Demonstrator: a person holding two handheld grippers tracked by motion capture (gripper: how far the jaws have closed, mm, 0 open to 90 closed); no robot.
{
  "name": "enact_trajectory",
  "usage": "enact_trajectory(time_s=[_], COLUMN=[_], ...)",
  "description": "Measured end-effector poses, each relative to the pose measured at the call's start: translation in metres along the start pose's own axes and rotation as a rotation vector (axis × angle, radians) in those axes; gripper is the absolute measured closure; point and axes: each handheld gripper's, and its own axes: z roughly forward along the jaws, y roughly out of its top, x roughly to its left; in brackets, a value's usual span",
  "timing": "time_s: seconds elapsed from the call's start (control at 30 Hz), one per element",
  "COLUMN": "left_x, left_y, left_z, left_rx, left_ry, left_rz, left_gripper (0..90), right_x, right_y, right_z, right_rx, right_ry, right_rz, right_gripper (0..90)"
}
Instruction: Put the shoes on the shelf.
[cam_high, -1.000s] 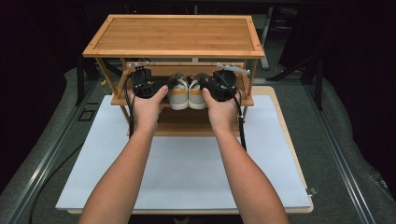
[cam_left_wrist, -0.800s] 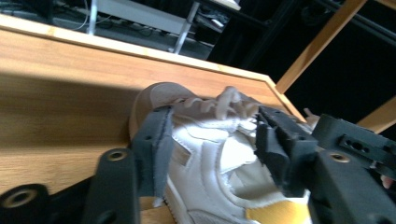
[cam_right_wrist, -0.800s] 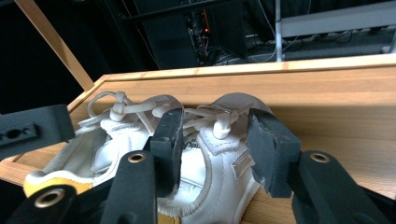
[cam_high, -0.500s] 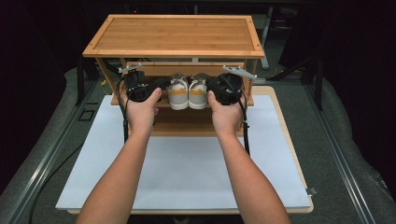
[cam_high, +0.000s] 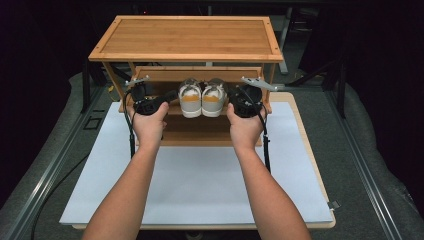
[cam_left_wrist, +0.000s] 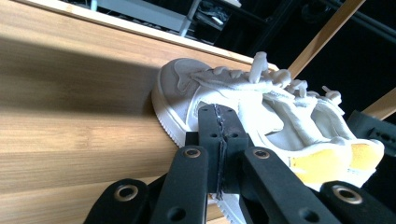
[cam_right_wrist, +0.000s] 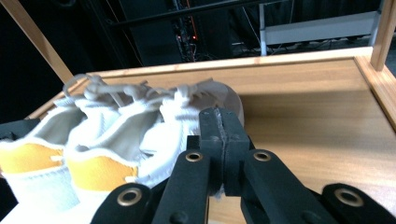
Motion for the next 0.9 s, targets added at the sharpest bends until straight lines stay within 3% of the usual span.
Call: enact_trajectory(time_s=[0.37, 0.57, 0.67, 0.83, 0.9], left_x=[0.003, 0.003, 0.003, 0.002, 0.002], left_y=[-0.019, -0.021, -0.02, -0.019, -0.017], left_z=[-0.001, 0.006, 0.007, 0.011, 0.013], left_rx=[0.02, 0.018, 0.017, 0.018, 0.021], left_ry=[-0.018, -0.006, -0.003, 0.011, 0.009], left_rz=[0.003, -0.007, -0.003, 0.004, 0.009], left_gripper=[89.8, 89.8, 89.8, 89.9, 89.9], right_x=[-0.005, -0.009, -0.005, -0.006, -0.007], right_y=[-0.015, -0.02, -0.021, -0.02, -0.02], right_z=[-0.004, 0.001, 0.005, 0.006, 0.009], right_rx=[0.038, 0.036, 0.032, 0.054, 0.036], right_ry=[-0.025, 0.049, 0.08, 0.091, 0.098], right_rz=[0.011, 0.061, 0.061, 0.066, 0.065], right_gripper=[90.0, 90.0, 90.0, 90.0, 90.0])
